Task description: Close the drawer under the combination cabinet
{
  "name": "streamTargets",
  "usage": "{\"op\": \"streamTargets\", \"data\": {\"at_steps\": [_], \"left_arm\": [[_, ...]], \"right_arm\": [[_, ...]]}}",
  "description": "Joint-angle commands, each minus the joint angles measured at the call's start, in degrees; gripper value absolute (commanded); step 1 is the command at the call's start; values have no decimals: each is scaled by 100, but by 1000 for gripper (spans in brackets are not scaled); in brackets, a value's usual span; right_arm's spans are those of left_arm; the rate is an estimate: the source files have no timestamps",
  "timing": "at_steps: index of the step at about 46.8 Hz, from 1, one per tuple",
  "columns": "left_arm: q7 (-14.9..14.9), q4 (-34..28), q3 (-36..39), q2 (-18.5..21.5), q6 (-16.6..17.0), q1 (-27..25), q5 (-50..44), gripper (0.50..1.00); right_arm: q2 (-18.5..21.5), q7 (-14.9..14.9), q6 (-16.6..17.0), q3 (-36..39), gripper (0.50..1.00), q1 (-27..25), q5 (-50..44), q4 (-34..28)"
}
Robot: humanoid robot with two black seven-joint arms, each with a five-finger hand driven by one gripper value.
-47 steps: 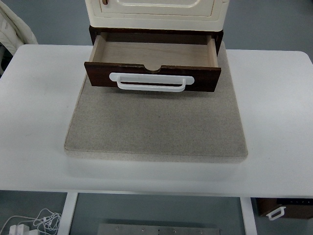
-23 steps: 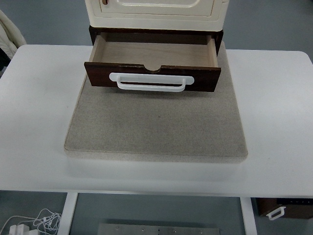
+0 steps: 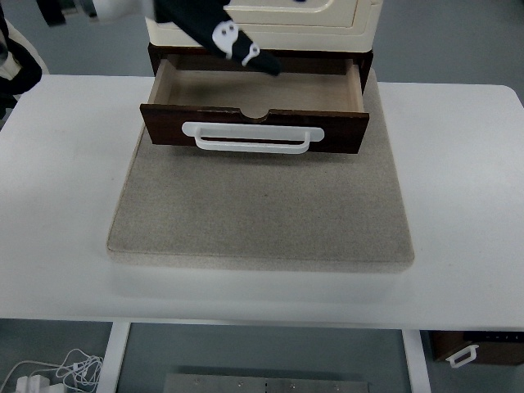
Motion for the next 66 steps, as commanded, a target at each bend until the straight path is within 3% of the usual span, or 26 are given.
{"op": "streamTargets", "data": {"at_steps": [1,8,18,22,29,35,56,66], "left_arm": [[162,-49,223,-7,-253,-24,175,996],[250,-49,565,-24,-648,-24,483,996],[865,-198,768,-77,-1167,-41,500,996],[1164,-260,1075,-121,-1176,-103,553,996],[1367,-260,1453,-305,-1176,-138,922,996],[1709,-234,1656,-463,-1176,-138,957,996],[2412,355,1735,-1210,-1124,-129,1142,999],[2529,724,1735,-1632,-1018,-112,1256,999]], "right_arm": [[0,1,0,0,952,4,8,1],[0,1,0,0,952,4,8,1],[0,1,8,0,952,4,0,1],[0,1,0,0,952,4,0,1],[0,1,0,0,952,4,8,1],[0,1,0,0,952,4,0,1],[0,1,0,0,952,4,0,1],[0,1,9,0,952,4,0,1]]}}
